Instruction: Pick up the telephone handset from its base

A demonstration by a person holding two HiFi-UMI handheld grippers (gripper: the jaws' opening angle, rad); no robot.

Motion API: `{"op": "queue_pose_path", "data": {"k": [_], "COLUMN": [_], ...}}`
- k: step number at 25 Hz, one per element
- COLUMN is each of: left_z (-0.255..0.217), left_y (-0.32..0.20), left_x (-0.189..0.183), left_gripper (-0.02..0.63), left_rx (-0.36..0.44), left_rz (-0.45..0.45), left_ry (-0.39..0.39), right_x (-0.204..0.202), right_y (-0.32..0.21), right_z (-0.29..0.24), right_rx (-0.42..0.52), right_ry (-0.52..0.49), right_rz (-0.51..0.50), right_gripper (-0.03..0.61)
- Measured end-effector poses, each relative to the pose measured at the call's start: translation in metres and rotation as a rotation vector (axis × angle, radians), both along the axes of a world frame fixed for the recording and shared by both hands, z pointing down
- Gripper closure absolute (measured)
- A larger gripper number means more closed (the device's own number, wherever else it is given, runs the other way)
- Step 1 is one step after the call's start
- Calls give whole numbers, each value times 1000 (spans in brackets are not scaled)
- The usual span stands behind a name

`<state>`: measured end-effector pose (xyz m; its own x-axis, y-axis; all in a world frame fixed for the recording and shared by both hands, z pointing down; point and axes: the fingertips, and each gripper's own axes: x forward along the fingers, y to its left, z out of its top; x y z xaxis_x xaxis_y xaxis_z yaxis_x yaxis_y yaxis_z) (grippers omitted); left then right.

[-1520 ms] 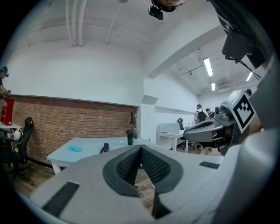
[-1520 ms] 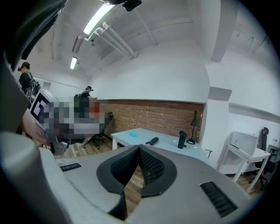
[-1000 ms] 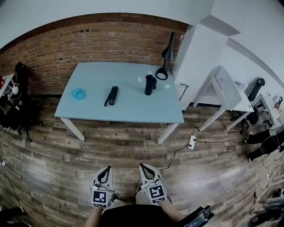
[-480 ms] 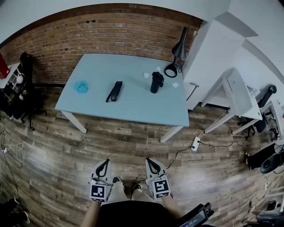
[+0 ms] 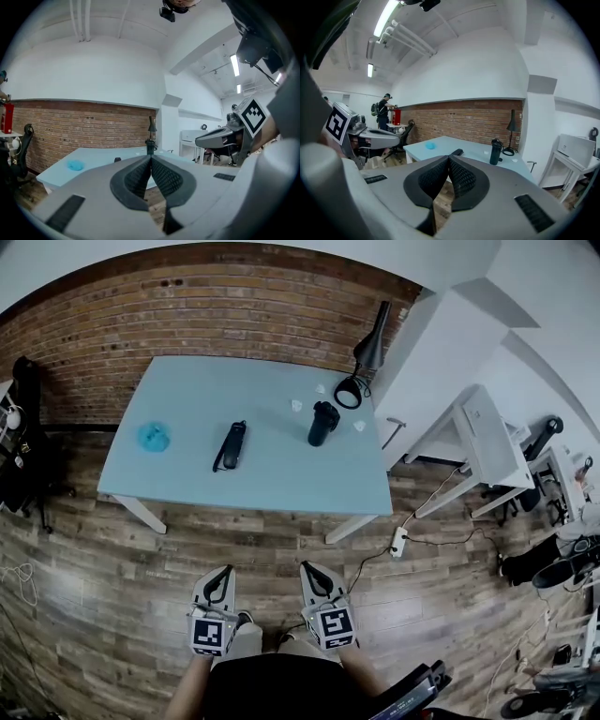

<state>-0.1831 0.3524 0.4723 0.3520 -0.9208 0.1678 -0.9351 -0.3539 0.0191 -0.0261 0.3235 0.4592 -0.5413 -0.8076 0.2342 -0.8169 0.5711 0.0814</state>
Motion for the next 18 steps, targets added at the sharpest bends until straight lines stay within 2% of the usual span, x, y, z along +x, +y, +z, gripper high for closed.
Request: {"op": "queue_pose_path", "data": {"k": [6, 9, 18], "left_z": [0, -2, 3], "left_y": [-30, -46, -113], "left_x": [-19, -22, -3], "left_gripper": [586, 586, 586], "left_rx": [4, 8, -19], "left_rz": [38, 40, 3], "left_ry": [13, 12, -29], "right_x": [-21, -20, -2], "right_y": [-11, -23, -106], "right_z": [10, 11, 14], "right_rx": [-14, -22, -28], "right_ry": [33, 33, -22], "right_rz": [1, 10, -16], "right_gripper": [571, 571, 571]}}
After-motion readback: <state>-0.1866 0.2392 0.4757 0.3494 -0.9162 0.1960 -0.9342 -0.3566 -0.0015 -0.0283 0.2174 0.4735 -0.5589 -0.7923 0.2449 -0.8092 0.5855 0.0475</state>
